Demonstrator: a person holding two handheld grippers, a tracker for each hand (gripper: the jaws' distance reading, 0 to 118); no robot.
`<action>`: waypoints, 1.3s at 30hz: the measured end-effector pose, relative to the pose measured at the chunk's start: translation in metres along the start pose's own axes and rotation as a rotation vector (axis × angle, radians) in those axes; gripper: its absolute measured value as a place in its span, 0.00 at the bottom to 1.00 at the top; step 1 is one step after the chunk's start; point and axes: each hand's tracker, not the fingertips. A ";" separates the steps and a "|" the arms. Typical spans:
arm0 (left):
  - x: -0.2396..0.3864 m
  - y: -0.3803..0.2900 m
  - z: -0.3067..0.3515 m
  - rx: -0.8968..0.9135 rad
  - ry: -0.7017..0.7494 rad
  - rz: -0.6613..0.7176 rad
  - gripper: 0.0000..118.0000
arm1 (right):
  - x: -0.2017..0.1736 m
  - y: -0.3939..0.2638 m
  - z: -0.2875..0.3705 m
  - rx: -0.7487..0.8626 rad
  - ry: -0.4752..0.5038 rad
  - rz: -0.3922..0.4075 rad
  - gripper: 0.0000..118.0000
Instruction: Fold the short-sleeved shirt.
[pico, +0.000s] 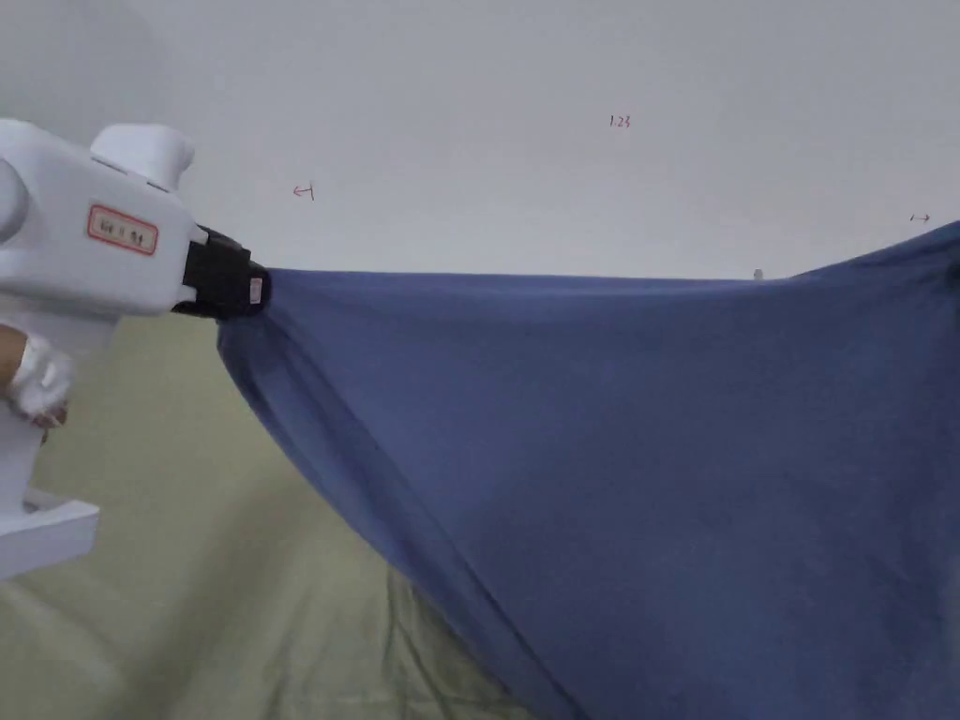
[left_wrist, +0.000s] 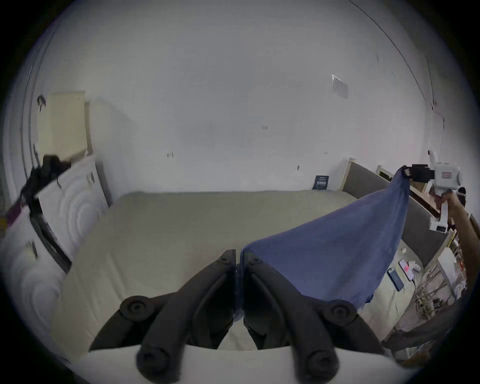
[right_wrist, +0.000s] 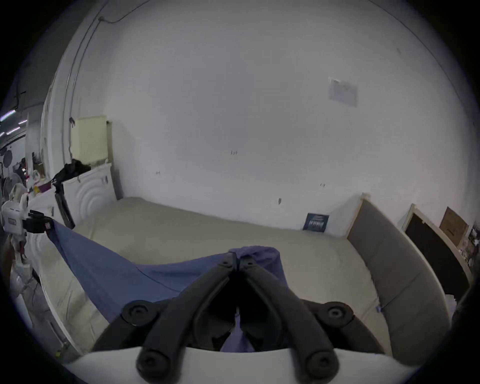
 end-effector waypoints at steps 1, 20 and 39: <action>0.000 0.009 -0.003 0.003 0.000 -0.032 0.05 | 0.001 0.008 -0.002 0.007 -0.015 0.007 0.00; -0.018 0.143 -0.062 0.104 0.107 -0.038 0.05 | -0.020 0.133 -0.046 0.231 -0.142 0.000 0.00; -0.029 0.029 -0.031 -0.014 0.051 -0.100 0.05 | -0.037 0.005 0.006 0.084 -0.026 0.024 0.00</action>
